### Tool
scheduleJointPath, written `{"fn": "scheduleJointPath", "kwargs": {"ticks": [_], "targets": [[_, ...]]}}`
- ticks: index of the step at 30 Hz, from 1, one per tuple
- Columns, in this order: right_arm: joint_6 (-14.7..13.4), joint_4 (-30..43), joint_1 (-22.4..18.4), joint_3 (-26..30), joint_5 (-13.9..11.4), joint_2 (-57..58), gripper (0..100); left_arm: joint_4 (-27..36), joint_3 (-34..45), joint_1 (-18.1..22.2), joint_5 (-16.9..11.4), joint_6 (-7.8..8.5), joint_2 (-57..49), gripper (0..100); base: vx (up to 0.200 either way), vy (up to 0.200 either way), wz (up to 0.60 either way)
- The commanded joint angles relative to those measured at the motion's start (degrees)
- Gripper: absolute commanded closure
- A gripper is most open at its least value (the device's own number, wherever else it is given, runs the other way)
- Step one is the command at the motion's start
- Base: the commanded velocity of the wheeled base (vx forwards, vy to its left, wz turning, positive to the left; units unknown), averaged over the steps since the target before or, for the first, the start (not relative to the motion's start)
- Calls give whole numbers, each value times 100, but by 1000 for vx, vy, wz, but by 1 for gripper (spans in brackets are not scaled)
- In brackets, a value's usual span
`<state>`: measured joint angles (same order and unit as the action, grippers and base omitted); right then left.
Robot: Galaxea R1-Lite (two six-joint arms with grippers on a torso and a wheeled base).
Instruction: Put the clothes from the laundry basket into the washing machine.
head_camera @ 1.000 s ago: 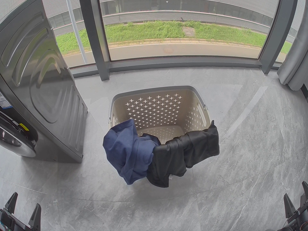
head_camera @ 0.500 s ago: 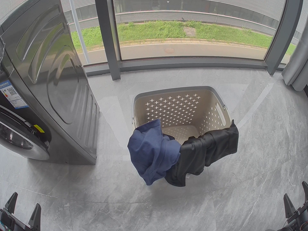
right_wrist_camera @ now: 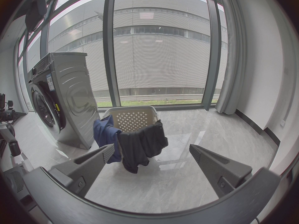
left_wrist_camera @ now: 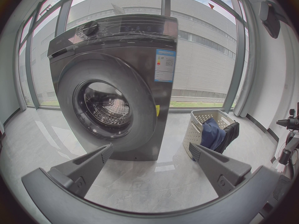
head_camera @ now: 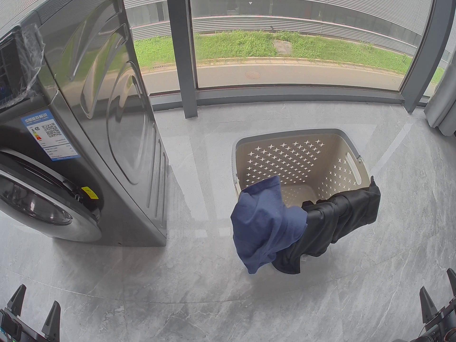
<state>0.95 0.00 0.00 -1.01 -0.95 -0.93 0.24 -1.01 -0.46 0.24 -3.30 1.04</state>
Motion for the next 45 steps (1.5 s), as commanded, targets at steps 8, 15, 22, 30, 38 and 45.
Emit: {"fn": "scheduleJointPath", "kwargs": {"ticks": [8, 15, 22, 30, 38, 45], "targets": [[2, 0, 0, 101, -2, 93, 0, 2, 92, 2, 2, -4, -104, 0, -25, 0, 0], [2, 0, 0, 101, -2, 93, 0, 2, 92, 2, 2, -4, -104, 0, -143, 0, 0], [2, 0, 0, 101, -2, 93, 0, 2, 92, 2, 2, -4, -104, 0, 0, 0, 0], [2, 0, 0, 101, -2, 93, 0, 2, 92, 2, 2, -4, -104, 0, 0, 200, 0], [2, 0, 0, 101, -2, 93, 0, 2, 92, 2, 2, -4, -104, 0, 0, 200, 0], [2, 0, -9, 101, 7, 93, 0, 2, 92, 2, 2, -4, -104, 0, 0, 57, 0]]}}
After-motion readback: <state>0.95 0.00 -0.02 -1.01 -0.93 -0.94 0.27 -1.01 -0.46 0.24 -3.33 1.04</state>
